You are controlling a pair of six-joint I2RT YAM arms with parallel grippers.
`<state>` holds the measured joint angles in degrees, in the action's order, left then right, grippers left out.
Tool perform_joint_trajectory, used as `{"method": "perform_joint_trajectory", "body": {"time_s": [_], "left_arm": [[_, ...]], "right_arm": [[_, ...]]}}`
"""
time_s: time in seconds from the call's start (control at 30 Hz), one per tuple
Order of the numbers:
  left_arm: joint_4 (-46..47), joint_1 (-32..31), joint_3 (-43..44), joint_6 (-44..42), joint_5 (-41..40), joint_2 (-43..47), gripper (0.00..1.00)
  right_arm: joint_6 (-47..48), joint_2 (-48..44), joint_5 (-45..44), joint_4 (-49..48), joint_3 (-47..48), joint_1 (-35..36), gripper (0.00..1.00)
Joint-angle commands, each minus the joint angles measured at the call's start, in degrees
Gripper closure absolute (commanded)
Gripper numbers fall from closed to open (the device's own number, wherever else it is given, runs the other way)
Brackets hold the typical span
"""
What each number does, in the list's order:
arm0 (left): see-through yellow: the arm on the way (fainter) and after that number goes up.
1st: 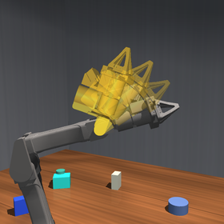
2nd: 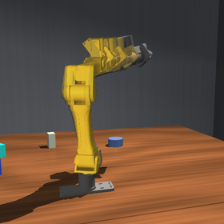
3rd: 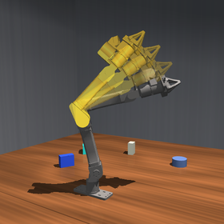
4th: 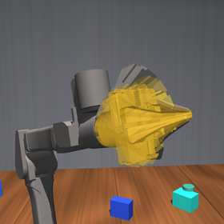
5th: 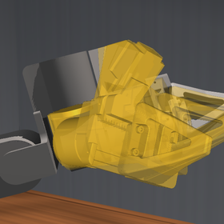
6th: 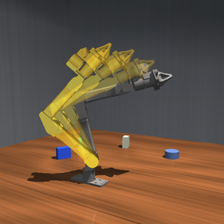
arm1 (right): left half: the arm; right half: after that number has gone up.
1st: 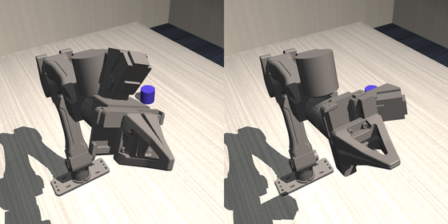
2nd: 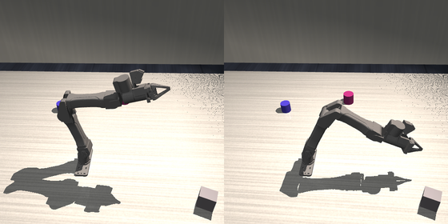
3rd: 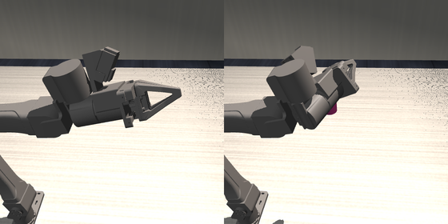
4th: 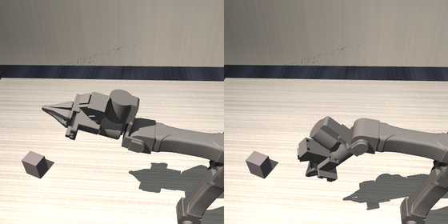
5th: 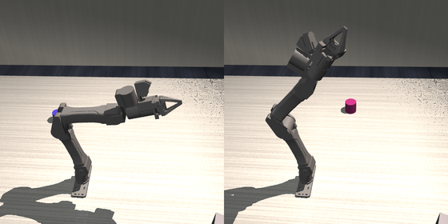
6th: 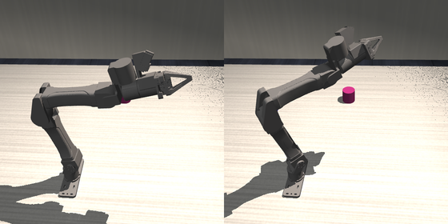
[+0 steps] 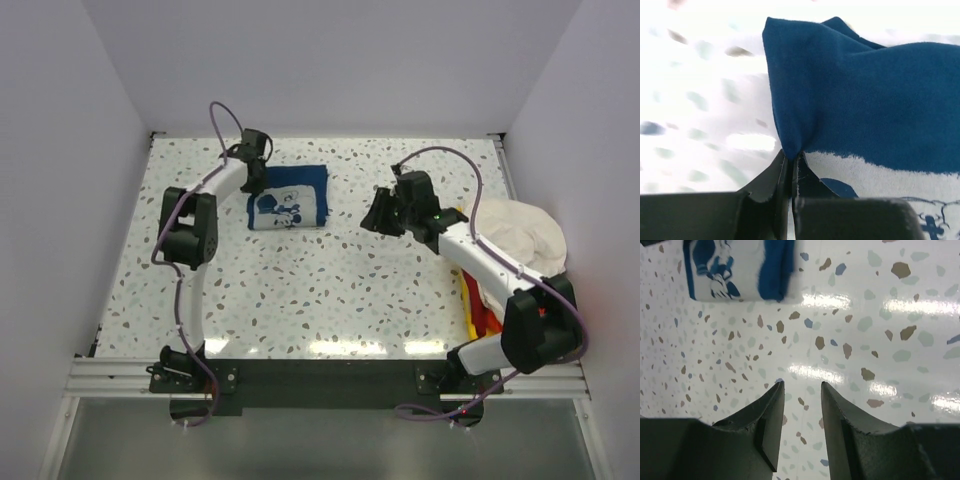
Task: Fold and stack the t-shirts
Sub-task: Neatly place the folded tshirt to the corner
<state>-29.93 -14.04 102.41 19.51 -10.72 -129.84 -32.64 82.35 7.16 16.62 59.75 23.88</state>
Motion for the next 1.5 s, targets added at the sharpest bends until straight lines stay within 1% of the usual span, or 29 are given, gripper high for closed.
{"method": "perform_joint_trajectory", "body": {"time_s": [0.0,0.03,0.1,0.13,0.27,0.3,0.43,0.5,0.6,0.8,0.97,1.13,1.47], "left_arm": [[-3.4,5.1,6.1,-7.0,-11.9,-4.0,1.00],[-3.5,6.3,7.7,-8.4,-14.3,-4.7,1.00],[-3.6,7.6,10.9,-10.4,-16.3,-7.2,1.00],[-3.6,8.9,14.2,-12.0,-16.6,-8.0,1.00],[-1.3,11.8,19.8,-18.4,-18.4,-11.1,1.00],[-0.7,12.5,21.4,-21.1,-18.4,-11.9,1.00],[4.5,14.0,21.3,-26.9,-19.8,-12.8,1.00],[6.1,16.3,23.7,-28.2,-19.2,-14.1,1.00],[6.6,18.0,28.8,-28.9,-16.6,-16.7,1.00],[11.0,19.9,31.3,-32.0,-15.6,-19.4,1.00],[14.1,22.0,30.8,-33.1,-12.6,-18.8,1.00],[14.6,23.7,31.9,-32.6,-9.5,-18.8,1.00],[16.7,25.7,33.6,-33.1,-6.4,-18.3,1.00]], "right_arm": [[-0.9,-5.2,-0.2,-1.8,-2.1,0.5,0.61],[-1.1,-6.3,-0.5,-1.9,-3.4,0.8,0.61],[-2.0,-8.3,-1.5,-2.4,-5.1,2.0,0.61],[-2.3,-10.2,-1.5,-3.4,-6.9,2.2,0.61],[-3.0,-11.5,-1.4,-3.2,-8.2,2.3,0.61],[-2.8,-11.6,-2.1,-2.8,-8.2,2.3,0.61],[-2.1,-12.4,-2.8,-3.6,-10.5,2.2,0.61],[-2.1,-12.3,-2.3,-3.7,-10.9,2.3,0.61],[-1.8,-12.0,-2.4,-3.6,-11.2,2.2,0.61],[-2.0,-10.5,-2.5,-5.1,-11.1,2.3,0.61],[-2.1,-8.9,-3.2,-6.2,-10.4,2.2,0.61],[-2.5,-5.6,-2.7,-8.4,-10.1,2.3,0.62],[-2.1,-4.0,-3.6,-9.0,-9.7,2.4,0.62]]}}
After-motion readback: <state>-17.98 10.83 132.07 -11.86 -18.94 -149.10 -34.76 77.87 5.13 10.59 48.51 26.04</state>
